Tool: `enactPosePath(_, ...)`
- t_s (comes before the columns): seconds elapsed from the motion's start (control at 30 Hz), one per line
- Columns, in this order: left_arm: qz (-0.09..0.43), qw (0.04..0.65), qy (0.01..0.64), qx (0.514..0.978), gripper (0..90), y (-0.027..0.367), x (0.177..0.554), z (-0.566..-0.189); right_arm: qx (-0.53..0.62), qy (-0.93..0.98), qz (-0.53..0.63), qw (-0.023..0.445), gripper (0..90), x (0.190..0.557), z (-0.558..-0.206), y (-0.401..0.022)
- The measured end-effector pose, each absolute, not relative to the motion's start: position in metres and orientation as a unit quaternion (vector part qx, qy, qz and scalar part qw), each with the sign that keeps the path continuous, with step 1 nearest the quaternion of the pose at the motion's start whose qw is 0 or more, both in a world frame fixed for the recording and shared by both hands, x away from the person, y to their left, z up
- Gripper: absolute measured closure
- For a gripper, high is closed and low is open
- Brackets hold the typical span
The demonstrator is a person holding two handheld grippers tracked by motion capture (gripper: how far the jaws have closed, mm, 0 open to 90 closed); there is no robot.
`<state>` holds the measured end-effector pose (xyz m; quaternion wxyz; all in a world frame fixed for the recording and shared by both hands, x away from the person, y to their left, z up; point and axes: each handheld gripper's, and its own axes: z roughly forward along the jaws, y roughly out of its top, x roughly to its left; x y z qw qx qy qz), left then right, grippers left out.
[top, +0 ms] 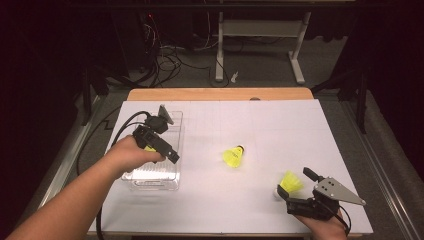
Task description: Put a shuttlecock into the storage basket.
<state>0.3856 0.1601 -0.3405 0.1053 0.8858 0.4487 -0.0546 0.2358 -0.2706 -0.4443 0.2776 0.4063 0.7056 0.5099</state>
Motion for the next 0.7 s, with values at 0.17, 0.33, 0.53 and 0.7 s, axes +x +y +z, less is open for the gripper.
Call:
enactPosePath(0.17, -0.057, 0.109, 0.440, 0.889, 0.6, 0.148, 0.387, -0.337, 0.410, 0.704, 0.510, 0.276, 0.1, 0.237, -0.444, -0.271)
enactPosePath(0.33, -0.057, 0.108, 0.431, 0.894, 0.6, 0.137, 0.387, -0.335, 0.405, 0.708, 0.509, 0.276, 0.1, 0.237, -0.444, -0.270)
enactPosePath(0.53, -0.056, 0.108, 0.419, 0.900, 0.7, 0.120, 0.387, -0.337, 0.404, 0.709, 0.508, 0.275, 0.1, 0.237, -0.444, -0.271)
enactPosePath(0.7, -0.058, 0.108, 0.405, 0.906, 0.8, 0.102, 0.386, -0.340, 0.404, 0.707, 0.510, 0.277, 0.1, 0.236, -0.443, -0.271)
